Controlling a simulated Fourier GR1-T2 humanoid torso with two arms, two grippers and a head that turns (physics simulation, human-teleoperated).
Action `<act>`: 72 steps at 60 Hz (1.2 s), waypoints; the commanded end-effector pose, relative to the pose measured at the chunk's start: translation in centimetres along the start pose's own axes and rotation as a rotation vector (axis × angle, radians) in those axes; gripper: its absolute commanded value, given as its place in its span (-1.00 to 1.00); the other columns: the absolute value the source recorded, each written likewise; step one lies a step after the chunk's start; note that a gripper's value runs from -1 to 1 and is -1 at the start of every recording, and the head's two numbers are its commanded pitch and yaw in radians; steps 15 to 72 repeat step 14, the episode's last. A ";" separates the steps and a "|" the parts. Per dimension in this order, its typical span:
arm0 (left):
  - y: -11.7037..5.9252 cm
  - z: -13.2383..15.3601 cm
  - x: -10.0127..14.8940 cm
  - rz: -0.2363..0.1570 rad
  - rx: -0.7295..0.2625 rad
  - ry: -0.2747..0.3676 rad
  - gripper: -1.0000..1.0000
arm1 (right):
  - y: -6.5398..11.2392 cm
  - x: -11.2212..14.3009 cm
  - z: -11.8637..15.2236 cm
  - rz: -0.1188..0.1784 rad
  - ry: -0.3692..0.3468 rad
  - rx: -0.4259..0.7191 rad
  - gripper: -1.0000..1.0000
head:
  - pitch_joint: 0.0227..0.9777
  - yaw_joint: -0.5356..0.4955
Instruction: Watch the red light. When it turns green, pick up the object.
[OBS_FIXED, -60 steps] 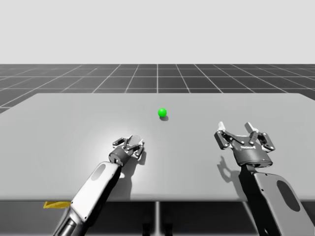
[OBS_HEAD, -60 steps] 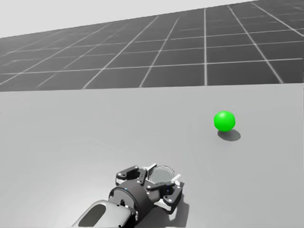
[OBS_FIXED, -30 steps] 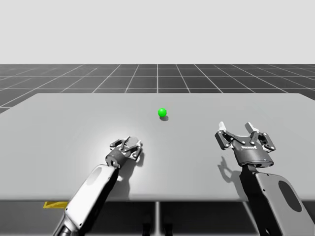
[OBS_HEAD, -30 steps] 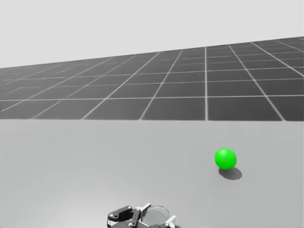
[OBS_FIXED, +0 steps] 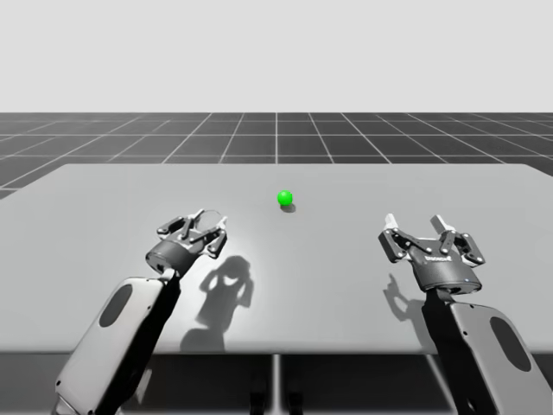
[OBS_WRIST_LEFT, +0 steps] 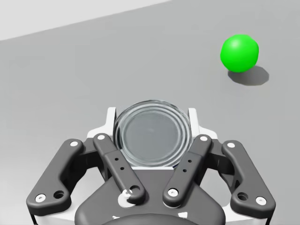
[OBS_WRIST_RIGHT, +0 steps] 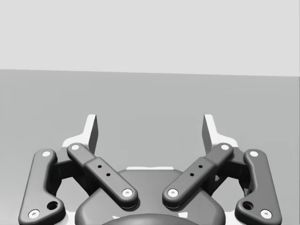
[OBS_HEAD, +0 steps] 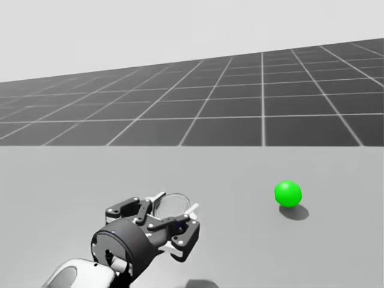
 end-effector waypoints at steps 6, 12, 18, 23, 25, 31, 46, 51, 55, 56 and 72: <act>0.5 0.3 7.4 -0.056 -0.074 -0.160 1.00 | -0.1 0.0 -0.1 0.001 0.000 -0.002 -1.00 | -0.13 0.52; 0.4 0.6 9.5 -0.066 -0.067 -0.207 1.00 | -0.1 0.0 -0.1 0.003 -0.001 -0.003 -1.00 | -0.13 0.52; 0.3 0.8 10.4 -0.076 -0.062 -0.229 1.00 | -0.2 0.0 -0.1 0.003 -0.002 -0.003 -1.00 | -0.13 0.52; 0.3 0.8 10.4 -0.076 -0.062 -0.229 1.00 | -0.2 0.0 -0.1 0.003 -0.002 -0.003 -1.00 | -0.13 0.52; 0.3 0.8 10.4 -0.076 -0.062 -0.229 1.00 | -0.2 0.0 -0.1 0.003 -0.002 -0.003 -1.00 | -0.13 0.52; 0.3 0.8 10.4 -0.076 -0.062 -0.229 1.00 | -0.2 0.0 -0.1 0.003 -0.002 -0.003 -1.00 | -0.13 0.52; 0.3 0.8 10.4 -0.076 -0.062 -0.229 1.00 | -0.2 0.0 -0.1 0.003 -0.002 -0.003 -1.00 | -0.13 0.52; 0.3 0.8 10.4 -0.076 -0.062 -0.229 1.00 | -0.2 0.0 -0.1 0.003 -0.002 -0.003 -1.00 | -0.13 0.52; 0.3 0.8 10.4 -0.076 -0.062 -0.229 1.00 | -0.2 0.0 -0.1 0.003 -0.002 -0.003 -1.00 | -0.13 0.52; 0.3 0.8 10.4 -0.076 -0.062 -0.229 1.00 | -0.2 0.0 -0.1 0.003 -0.002 -0.003 -1.00 | -0.13 0.52; 0.3 0.8 10.4 -0.076 -0.062 -0.229 1.00 | -0.2 0.0 -0.1 0.003 -0.002 -0.003 -1.00 | -0.13 0.52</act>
